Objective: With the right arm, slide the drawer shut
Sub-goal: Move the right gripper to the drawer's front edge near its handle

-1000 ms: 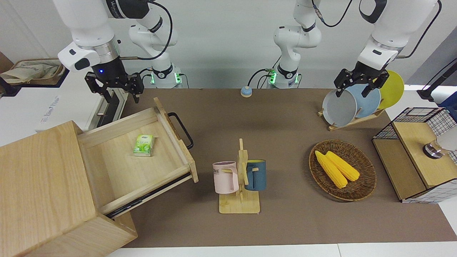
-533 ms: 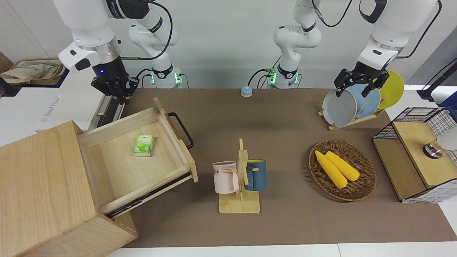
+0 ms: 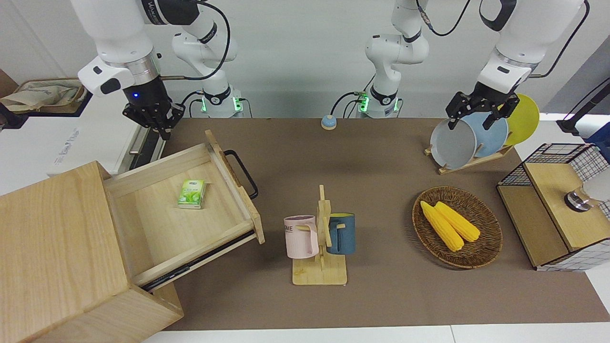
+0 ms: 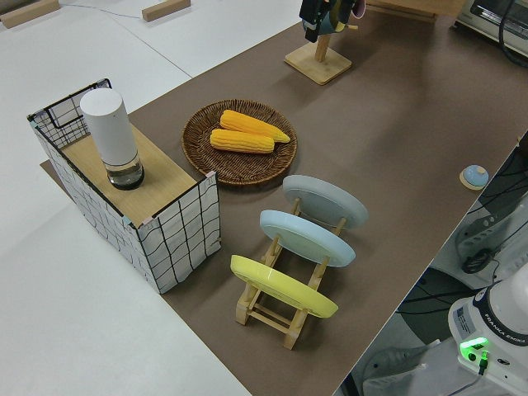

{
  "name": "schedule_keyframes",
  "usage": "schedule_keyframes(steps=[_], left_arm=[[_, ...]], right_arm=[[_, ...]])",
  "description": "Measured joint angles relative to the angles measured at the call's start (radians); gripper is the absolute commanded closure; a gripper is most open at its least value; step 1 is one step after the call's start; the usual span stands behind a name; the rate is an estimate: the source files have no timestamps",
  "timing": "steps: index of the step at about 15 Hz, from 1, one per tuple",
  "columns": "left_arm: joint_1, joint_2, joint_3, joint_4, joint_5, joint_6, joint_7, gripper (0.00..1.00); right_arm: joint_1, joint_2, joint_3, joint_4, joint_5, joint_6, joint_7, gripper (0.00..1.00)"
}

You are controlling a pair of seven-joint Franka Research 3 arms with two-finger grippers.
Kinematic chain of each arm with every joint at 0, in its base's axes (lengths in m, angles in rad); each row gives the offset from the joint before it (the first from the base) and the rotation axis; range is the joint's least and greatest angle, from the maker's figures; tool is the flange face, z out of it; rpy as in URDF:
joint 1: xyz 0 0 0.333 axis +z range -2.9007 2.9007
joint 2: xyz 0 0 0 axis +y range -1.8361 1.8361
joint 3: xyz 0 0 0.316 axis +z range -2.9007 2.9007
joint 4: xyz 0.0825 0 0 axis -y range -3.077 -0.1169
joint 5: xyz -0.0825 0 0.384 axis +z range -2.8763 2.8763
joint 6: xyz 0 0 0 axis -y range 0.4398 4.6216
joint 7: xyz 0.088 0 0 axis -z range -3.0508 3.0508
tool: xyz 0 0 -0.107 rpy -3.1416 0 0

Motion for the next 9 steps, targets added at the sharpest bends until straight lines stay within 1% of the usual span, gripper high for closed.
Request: schedule_keyframes(steps=[5,7,9], left_arm=[[0.000,0.000,0.000,0.000,0.000,0.000,0.000,0.00],[0.000,0.000,0.000,0.000,0.000,0.000,0.000,0.00],[0.000,0.000,0.000,0.000,0.000,0.000,0.000,0.00]], right_arm=[[0.000,-0.009,0.000,0.001,0.000,-0.019,0.000,1.000],[0.001,-0.020,0.008,0.002,0.000,-0.030,0.000,1.000],[0.002,-0.033,0.019,0.002,0.000,-0.055,0.015,1.000]])
